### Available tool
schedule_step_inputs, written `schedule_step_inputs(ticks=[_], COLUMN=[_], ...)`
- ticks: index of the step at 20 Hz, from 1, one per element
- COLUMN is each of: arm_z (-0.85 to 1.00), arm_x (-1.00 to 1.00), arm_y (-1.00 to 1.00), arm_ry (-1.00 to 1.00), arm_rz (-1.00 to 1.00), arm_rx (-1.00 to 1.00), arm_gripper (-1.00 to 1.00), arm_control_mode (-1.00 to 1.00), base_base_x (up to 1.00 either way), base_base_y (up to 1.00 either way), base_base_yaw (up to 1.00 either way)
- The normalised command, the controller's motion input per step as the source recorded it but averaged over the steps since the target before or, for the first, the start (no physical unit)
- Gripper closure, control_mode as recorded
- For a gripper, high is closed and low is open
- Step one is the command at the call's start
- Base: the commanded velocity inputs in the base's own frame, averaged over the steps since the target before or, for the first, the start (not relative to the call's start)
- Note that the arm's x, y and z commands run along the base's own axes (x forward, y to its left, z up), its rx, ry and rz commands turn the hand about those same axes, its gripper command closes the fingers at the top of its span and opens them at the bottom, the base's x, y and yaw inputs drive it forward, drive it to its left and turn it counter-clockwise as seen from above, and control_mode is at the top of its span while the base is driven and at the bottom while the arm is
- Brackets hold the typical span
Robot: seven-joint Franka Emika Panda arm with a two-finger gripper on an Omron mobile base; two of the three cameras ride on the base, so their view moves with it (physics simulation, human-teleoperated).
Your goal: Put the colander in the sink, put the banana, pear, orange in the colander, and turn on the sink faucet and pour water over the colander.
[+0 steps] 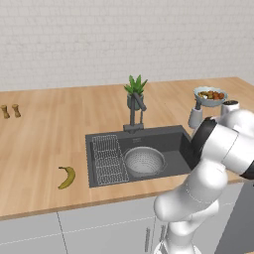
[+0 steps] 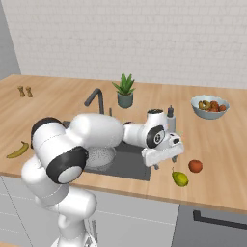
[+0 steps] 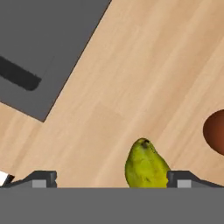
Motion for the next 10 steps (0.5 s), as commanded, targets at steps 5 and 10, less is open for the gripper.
schedule_step_inputs(ticks=[5, 10], arm_z=[-0.07, -0.16], arm_x=[-0.17, -0.01], arm_y=[-0.46, -0.03], arm_ry=[-0.09, -0.32], arm_rz=[-0.11, -0.01], arm_rx=[0.00, 0.00], arm_gripper=[-1.00, -1.00], arm_control_mode=[-1.00, -1.00], base_base_x=[0.00, 0.00], base_base_y=[0.00, 0.00], base_base_yaw=[0.00, 0.00])
